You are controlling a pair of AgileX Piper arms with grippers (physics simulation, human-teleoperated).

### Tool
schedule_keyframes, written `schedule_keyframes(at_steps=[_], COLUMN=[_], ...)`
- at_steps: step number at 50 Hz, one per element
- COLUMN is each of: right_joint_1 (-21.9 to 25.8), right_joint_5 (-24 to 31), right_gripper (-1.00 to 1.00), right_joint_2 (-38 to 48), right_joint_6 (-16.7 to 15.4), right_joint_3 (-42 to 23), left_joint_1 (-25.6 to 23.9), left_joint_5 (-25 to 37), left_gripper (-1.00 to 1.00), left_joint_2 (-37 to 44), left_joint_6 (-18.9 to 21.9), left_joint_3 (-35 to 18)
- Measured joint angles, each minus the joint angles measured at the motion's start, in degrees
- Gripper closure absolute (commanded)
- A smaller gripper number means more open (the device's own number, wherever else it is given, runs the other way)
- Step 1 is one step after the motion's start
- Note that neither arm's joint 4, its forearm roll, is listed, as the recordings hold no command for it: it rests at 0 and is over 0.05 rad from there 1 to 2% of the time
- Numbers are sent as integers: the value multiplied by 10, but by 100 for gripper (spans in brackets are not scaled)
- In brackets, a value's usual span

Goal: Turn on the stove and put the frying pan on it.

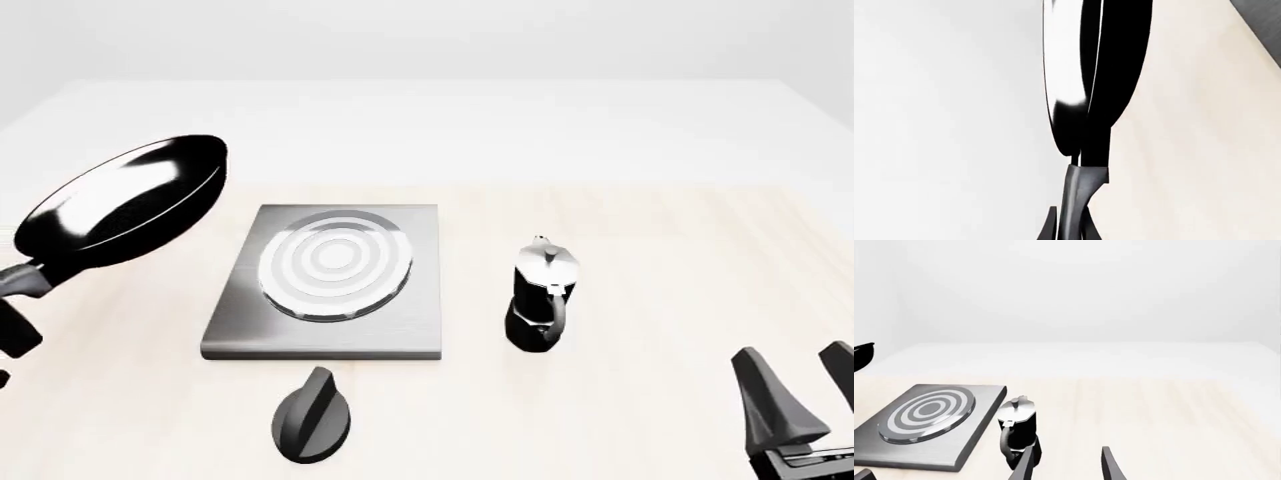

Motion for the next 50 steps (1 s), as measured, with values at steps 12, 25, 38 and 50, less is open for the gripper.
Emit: schedule_keyframes(at_steps=[12,25,38,50], right_joint_1=[-3,-10,-18,-26], right_joint_5=[1,0,1,2], right_gripper=[-100,-100,-100,-100], right_joint_2=[-1,-2,-2,-3], right_joint_6=[3,5,7,9], right_joint_3=[-2,-2,-6,-8], left_joint_1=[-45,-88,-131,-170], left_joint_5=[-57,-125,-185,-261], left_gripper=[100,100,100,100], left_joint_2=[-8,15,47,94], left_joint_6=[39,87,132,168], left_joint_3=[16,32,43,49])
